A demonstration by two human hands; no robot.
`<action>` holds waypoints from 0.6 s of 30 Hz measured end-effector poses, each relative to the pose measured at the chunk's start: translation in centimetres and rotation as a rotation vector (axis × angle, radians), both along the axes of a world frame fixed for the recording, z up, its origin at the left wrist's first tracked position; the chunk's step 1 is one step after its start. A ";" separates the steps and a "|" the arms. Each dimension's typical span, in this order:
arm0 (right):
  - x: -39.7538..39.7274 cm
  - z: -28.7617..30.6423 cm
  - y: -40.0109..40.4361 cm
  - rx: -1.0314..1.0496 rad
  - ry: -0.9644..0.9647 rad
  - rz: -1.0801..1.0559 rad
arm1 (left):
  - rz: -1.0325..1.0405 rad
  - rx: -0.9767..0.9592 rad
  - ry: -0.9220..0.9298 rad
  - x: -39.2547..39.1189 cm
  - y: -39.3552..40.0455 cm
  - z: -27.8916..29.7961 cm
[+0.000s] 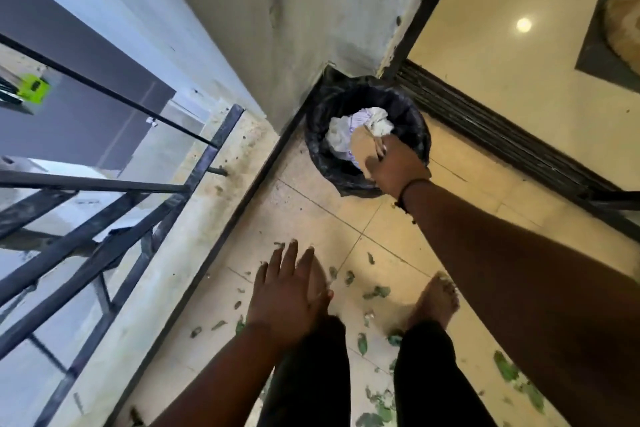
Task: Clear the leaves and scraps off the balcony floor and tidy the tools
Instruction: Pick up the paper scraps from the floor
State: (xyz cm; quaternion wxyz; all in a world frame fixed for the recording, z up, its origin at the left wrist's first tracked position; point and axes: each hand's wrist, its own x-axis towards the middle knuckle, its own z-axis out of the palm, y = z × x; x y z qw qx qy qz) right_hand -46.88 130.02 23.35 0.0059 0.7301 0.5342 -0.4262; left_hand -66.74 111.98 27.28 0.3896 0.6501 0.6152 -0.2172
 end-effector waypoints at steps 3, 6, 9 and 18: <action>-1.4 -1.2 1.5 0.080 -0.063 0.071 | -0.006 -0.025 -0.009 -1.1 0.6 -1.4; -1.9 -1.9 0.1 0.183 -0.092 -0.002 | 0.004 -0.036 -0.026 -1.3 1.0 -2.6; -1.3 -2.3 -4.4 0.137 -0.146 0.039 | -0.031 -0.032 -0.050 -0.9 1.1 -2.8; 0.6 6.8 -20.0 -0.301 -0.333 0.552 | -0.212 -0.049 -0.061 -0.3 0.6 4.7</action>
